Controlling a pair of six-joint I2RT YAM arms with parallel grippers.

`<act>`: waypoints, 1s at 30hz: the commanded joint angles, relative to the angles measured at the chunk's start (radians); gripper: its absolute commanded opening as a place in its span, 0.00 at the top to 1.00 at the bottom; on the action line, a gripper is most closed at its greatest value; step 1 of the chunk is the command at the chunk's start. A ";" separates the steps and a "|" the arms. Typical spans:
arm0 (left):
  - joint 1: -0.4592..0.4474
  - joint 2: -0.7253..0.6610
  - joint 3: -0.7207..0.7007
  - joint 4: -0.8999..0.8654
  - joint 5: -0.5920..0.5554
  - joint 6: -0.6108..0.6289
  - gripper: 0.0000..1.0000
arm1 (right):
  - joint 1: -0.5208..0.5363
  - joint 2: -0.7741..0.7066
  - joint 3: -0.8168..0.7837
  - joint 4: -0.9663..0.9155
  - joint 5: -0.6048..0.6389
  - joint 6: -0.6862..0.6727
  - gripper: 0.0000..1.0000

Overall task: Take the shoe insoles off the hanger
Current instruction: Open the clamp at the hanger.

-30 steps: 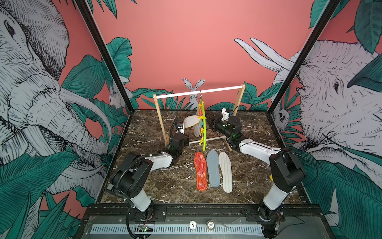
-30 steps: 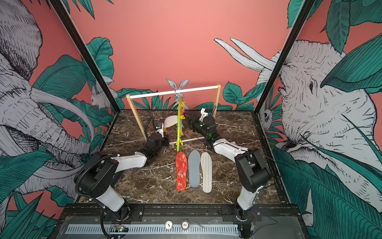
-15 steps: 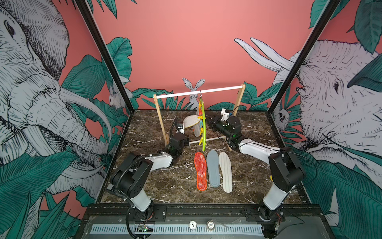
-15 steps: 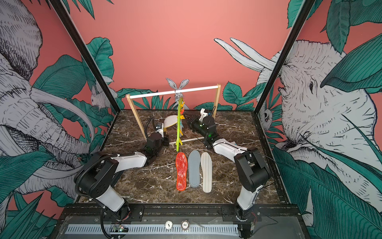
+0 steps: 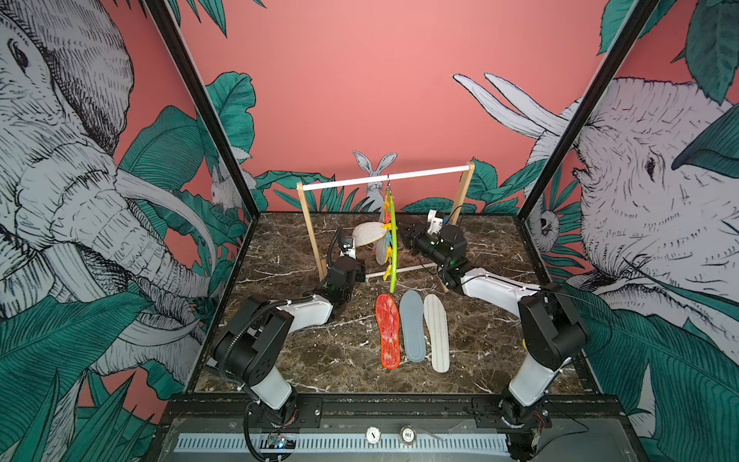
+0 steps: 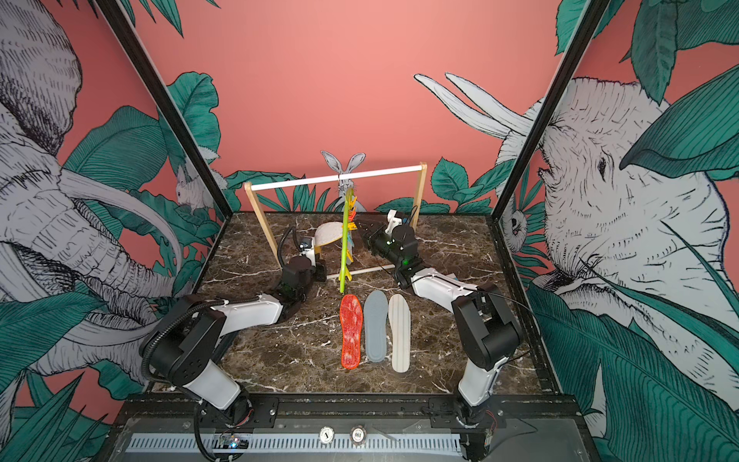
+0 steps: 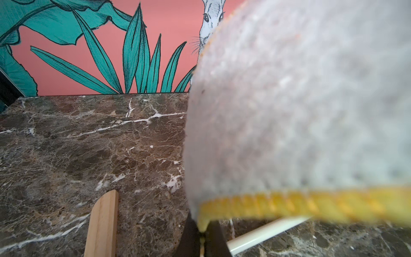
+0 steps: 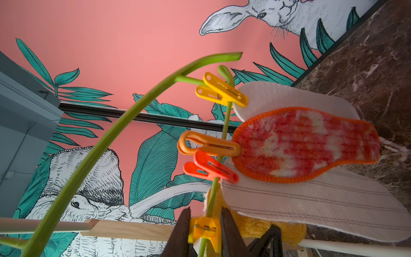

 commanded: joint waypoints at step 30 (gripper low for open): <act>0.008 -0.077 -0.113 0.039 -0.062 -0.039 1.00 | 0.013 0.021 0.024 0.068 -0.012 0.015 0.85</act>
